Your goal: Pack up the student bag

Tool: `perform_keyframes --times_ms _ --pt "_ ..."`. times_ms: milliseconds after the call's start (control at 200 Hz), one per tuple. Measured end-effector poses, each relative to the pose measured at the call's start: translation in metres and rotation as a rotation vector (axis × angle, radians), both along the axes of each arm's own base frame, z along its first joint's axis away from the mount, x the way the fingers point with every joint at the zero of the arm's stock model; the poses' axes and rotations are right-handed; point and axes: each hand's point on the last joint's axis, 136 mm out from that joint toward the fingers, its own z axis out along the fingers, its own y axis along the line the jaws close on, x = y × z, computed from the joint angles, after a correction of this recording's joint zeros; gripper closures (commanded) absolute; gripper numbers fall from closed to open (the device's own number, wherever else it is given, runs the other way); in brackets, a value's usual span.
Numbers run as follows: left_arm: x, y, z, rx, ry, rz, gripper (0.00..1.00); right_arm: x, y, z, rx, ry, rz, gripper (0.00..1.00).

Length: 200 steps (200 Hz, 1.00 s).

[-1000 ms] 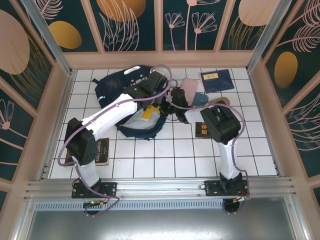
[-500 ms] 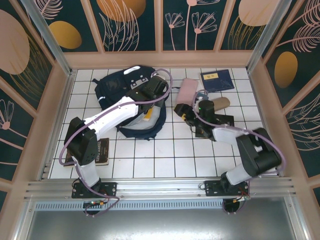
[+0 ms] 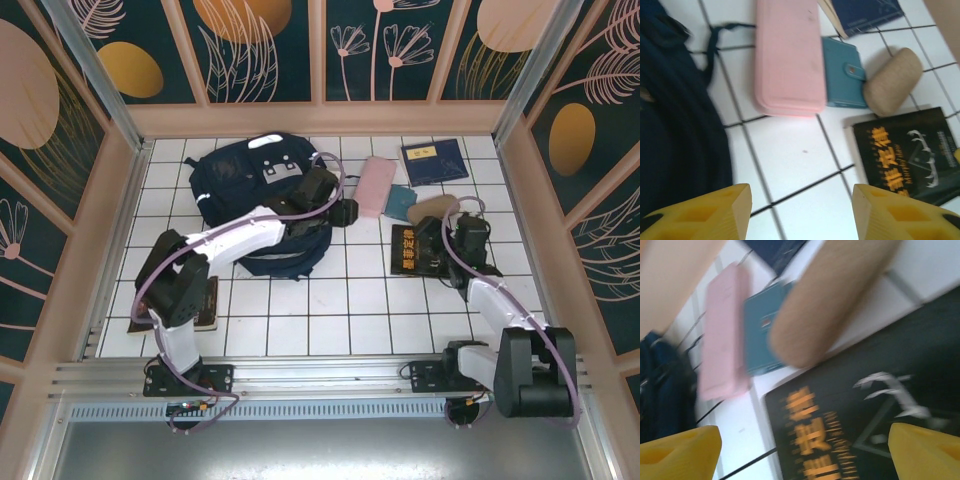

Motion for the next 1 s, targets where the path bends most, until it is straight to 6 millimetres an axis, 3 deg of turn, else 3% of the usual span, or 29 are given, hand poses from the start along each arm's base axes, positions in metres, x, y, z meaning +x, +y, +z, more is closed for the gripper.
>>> perform_keyframes --times_ms 190,235,290,550,716,1001 --pt "-0.011 -0.031 -0.048 -0.103 0.152 -0.008 0.43 -0.013 -0.054 -0.019 -0.032 0.061 -0.168 0.11" --pt "-0.013 -0.036 -0.057 -0.116 0.176 -0.008 0.43 -0.015 -0.062 -0.020 -0.035 0.064 -0.197 0.02" --pt "-0.015 -0.039 -0.068 -0.125 0.208 -0.005 0.43 -0.016 -0.073 -0.020 -0.039 0.067 -0.234 0.01" --pt "-0.018 -0.047 -0.083 -0.160 0.258 -0.010 0.43 -0.008 -0.108 -0.045 -0.019 0.152 -0.326 0.01" --pt "-0.020 -0.049 -0.086 -0.170 0.265 -0.018 0.43 0.011 -0.115 -0.057 0.001 0.182 -0.322 0.01" --pt "-0.024 -0.048 -0.101 -0.157 0.293 -0.026 0.43 0.010 -0.110 -0.056 0.010 0.148 -0.305 0.01"
